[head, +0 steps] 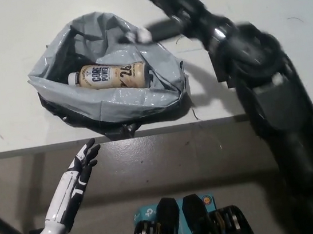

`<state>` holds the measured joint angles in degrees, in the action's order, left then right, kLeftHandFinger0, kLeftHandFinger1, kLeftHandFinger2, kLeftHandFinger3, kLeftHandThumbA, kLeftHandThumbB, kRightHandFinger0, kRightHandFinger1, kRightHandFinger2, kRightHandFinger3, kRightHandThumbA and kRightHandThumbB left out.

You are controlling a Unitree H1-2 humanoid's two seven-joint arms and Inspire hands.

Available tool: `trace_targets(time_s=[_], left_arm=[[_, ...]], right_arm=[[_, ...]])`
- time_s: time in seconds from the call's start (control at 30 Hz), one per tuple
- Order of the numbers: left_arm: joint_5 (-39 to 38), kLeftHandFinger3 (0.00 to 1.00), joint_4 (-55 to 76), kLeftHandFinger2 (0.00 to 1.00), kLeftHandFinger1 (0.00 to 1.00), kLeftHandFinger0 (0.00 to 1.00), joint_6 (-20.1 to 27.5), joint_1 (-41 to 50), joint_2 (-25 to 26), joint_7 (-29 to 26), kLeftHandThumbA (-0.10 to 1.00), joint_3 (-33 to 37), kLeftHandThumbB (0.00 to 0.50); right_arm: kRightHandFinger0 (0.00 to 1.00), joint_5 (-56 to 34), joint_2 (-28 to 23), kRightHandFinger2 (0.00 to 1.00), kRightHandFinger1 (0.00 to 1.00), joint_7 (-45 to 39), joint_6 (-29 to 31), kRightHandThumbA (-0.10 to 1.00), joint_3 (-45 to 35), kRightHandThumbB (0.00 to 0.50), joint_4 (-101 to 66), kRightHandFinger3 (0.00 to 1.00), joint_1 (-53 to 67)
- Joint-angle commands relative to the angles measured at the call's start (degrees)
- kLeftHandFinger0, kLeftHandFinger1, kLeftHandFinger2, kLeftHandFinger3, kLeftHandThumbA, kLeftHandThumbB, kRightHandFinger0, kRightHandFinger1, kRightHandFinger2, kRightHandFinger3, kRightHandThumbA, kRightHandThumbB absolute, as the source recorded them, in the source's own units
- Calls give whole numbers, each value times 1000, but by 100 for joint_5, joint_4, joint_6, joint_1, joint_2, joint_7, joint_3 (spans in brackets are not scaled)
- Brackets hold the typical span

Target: Use the right hand to pick up a bottle of protein shake and place it into a plastic bag on the left side

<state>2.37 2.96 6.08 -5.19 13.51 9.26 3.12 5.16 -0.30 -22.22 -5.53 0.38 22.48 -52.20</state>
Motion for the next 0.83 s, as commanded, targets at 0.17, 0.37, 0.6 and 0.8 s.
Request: trace_targets(time_s=[0.17,0.37,0.6,0.8], left_arm=[[-239,1000,-159,1000,1000,1000,175,-165,68,60,1000,-148,316],[-125,1000,-314,1000,1000,1000,167,-391,53,13,1000,-126,350],[-192,1000,-309,1000,1000,1000,227,-275,54,48,1000,-130,300],[-155,1000,-283,1000,1000,1000,278,-153,49,47,1000,-114,311]], right_arm=[[1000,-2550,-974,1000,1000,377,535,1000,-1353,500,-6791,1000,4384],[1000,-2671,-822,1000,1000,298,741,971,-852,500,-6737,1000,4964],[1000,-1656,-520,1000,1000,49,1223,1000,-438,500,-5482,1000,5207],[1000,-1205,-546,1000,1000,-86,1436,1000,-216,372,-3974,1000,5049]])
